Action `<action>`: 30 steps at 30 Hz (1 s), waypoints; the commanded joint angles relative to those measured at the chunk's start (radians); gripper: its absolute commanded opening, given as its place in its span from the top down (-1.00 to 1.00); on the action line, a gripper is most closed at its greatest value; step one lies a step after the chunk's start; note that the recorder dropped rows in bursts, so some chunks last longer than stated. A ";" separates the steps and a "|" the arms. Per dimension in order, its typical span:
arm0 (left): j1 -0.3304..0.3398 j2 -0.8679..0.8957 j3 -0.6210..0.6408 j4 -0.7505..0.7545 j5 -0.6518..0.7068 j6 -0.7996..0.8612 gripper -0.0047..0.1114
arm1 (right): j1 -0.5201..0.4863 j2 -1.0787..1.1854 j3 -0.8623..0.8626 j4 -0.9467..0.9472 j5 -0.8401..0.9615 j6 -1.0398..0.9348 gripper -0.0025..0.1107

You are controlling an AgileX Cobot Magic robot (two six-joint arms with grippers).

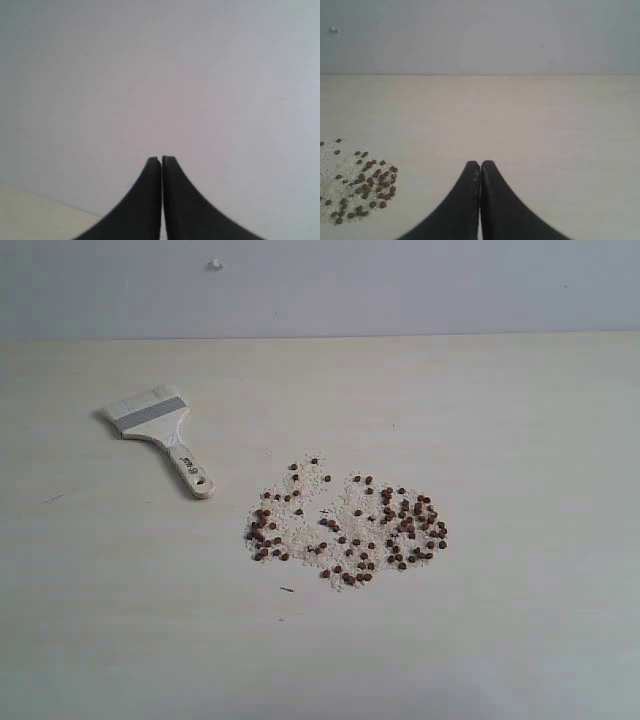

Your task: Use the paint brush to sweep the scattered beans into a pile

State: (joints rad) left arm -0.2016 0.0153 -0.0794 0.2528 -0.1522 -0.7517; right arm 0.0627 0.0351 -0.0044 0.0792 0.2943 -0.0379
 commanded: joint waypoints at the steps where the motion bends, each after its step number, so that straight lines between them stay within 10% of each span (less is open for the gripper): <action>1: 0.002 0.105 -0.147 0.037 0.078 -0.006 0.72 | 0.002 0.001 0.004 -0.003 -0.010 0.000 0.96; 14: 0.002 0.780 -0.681 0.002 0.589 0.317 -0.14 | 0.002 0.001 0.004 -0.003 -0.010 0.000 0.96; 30: -0.179 1.453 -1.251 -0.165 1.132 0.595 -0.15 | 0.002 0.001 0.004 -0.003 -0.010 0.000 0.96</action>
State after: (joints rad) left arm -0.3447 1.3925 -1.2559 0.0995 0.9120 -0.1388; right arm 0.0627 0.0351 -0.0044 0.0792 0.2943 -0.0379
